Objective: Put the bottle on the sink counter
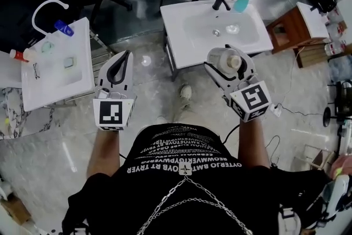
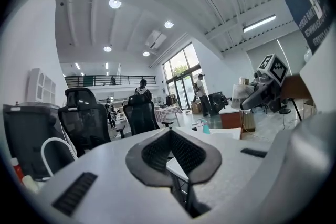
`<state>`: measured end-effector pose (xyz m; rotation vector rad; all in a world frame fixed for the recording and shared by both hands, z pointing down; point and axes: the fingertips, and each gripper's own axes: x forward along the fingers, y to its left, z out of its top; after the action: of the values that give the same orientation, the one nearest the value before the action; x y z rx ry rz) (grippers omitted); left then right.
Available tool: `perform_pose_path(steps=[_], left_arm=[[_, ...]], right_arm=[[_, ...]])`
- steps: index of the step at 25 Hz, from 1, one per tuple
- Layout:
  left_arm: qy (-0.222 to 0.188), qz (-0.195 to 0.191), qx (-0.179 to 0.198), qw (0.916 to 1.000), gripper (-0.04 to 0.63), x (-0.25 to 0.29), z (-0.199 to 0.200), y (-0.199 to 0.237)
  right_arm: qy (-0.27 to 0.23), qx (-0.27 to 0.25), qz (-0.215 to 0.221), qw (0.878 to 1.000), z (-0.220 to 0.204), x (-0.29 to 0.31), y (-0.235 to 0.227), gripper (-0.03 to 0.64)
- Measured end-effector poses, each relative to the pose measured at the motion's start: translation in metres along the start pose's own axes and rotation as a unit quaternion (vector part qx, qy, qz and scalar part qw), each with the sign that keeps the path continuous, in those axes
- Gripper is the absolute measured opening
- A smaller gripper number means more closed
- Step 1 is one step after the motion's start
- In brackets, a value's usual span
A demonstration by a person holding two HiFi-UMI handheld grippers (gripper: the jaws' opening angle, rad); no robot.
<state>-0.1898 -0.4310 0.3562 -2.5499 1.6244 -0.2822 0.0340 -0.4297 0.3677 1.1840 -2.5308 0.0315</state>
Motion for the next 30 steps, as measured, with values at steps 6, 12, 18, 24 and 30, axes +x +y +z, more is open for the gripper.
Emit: perform_pose_path(steps=[6,12,18,24,30], left_arm=[[0.018,0.016,0.005,0.9997,0.006,0.054,-0.005,0.007],[0.044,0.036,0.005,0.9984,0.006,0.101,-0.017,0.015],[0.076,0.044,0.001,0.9962,0.006,0.129,-0.043,0.014],[0.094,0.051,0.0,0.9942,0.006,0.134,-0.06,0.011],[0.123,0.064,-0.004,0.9903,0.006,0.122,-0.077,0.013]], right_arm=[[0.062,0.014,0.052,0.997,-0.072,0.08,-0.03,0.33],[0.115,0.039,0.09,0.988,-0.163,0.162,-0.051,0.33],[0.175,0.059,0.13,0.974,-0.261,0.219,-0.036,0.33],[0.218,0.029,0.168,0.961,-0.322,0.242,-0.012,0.33],[0.205,-0.01,0.167,0.964,-0.348,0.251,-0.006,0.33]])
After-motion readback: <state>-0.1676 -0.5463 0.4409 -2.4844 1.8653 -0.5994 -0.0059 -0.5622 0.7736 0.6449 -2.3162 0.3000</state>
